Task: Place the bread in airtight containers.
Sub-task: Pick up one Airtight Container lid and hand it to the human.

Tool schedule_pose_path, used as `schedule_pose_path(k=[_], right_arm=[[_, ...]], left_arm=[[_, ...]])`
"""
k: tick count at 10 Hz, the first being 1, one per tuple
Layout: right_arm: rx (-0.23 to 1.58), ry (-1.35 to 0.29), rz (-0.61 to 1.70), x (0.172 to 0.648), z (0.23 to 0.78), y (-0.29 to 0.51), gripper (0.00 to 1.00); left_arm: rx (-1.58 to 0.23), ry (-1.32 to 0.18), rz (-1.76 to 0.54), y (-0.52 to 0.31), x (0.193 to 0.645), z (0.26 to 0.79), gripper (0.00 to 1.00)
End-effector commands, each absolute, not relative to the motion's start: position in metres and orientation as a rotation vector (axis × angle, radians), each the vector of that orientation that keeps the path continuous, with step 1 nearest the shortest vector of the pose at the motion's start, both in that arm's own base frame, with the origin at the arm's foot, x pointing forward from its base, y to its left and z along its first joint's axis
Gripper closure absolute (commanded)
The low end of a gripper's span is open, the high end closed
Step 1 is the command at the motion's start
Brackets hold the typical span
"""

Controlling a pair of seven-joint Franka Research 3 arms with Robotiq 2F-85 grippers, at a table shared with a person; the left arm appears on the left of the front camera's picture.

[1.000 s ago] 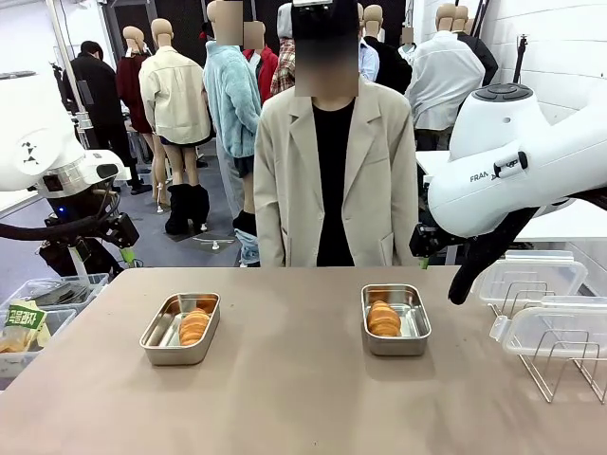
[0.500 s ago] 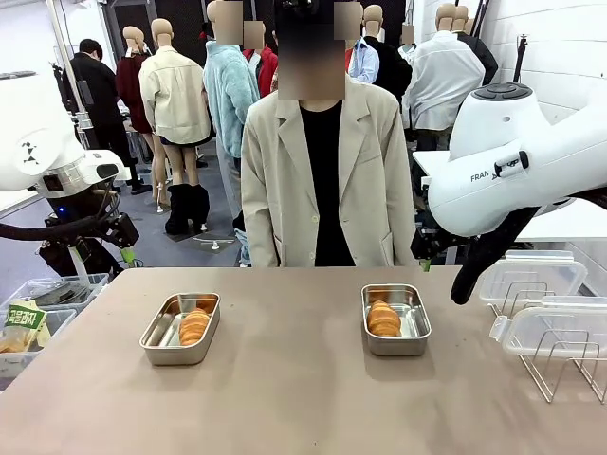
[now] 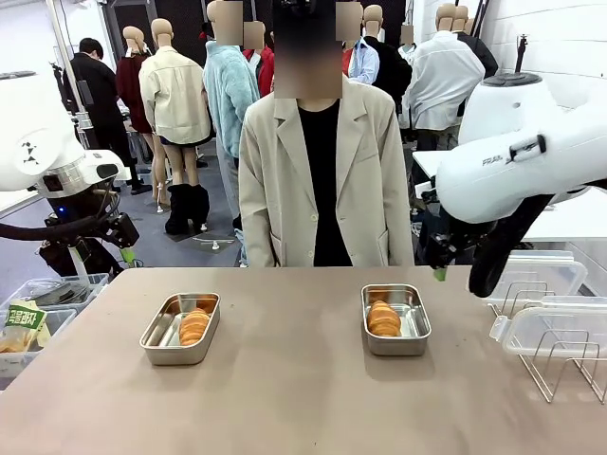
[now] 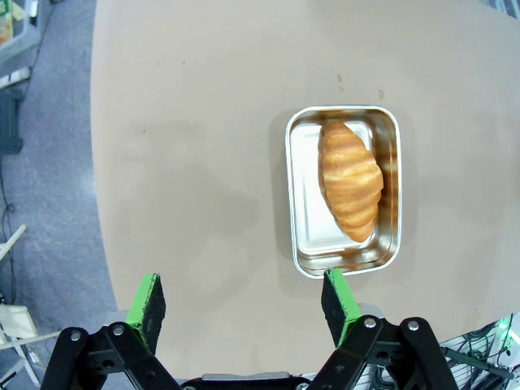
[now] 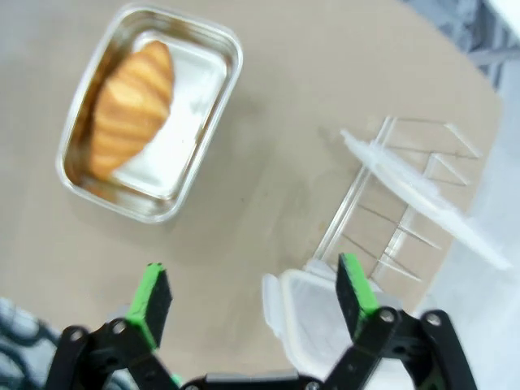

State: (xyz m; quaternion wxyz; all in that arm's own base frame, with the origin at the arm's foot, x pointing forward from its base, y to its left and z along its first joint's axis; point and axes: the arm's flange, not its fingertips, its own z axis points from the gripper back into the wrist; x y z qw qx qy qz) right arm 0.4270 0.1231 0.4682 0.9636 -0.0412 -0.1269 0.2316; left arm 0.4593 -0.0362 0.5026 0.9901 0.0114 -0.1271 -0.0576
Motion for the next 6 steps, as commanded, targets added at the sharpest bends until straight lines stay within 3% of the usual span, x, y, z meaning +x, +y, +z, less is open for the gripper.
schedule_pose_path(k=[1, 3, 4, 5, 6], right_arm=[[-0.113, -0.190, 0.683, 0.403, 0.480, 0.096, 0.00], [-0.091, 0.013, 1.073, 0.381, 0.482, 0.076, 0.00], [-0.190, 0.070, 1.116, 0.373, 0.481, 0.067, 0.00], [-0.091, -0.092, 0.839, 0.394, 0.479, 0.090, 0.00], [-0.091, -0.092, 0.839, 0.394, 0.479, 0.090, 0.00]], left_arm=[[0.030, -0.256, -0.106, -0.035, 0.460, 0.503, 0.00], [0.030, -0.256, -0.106, -0.035, 0.460, 0.503, 0.00], [0.030, -0.256, -0.106, -0.035, 0.460, 0.503, 0.00], [0.030, -0.256, -0.106, -0.035, 0.460, 0.503, 0.00], [0.030, -0.256, -0.106, -0.035, 0.460, 0.503, 0.00]])
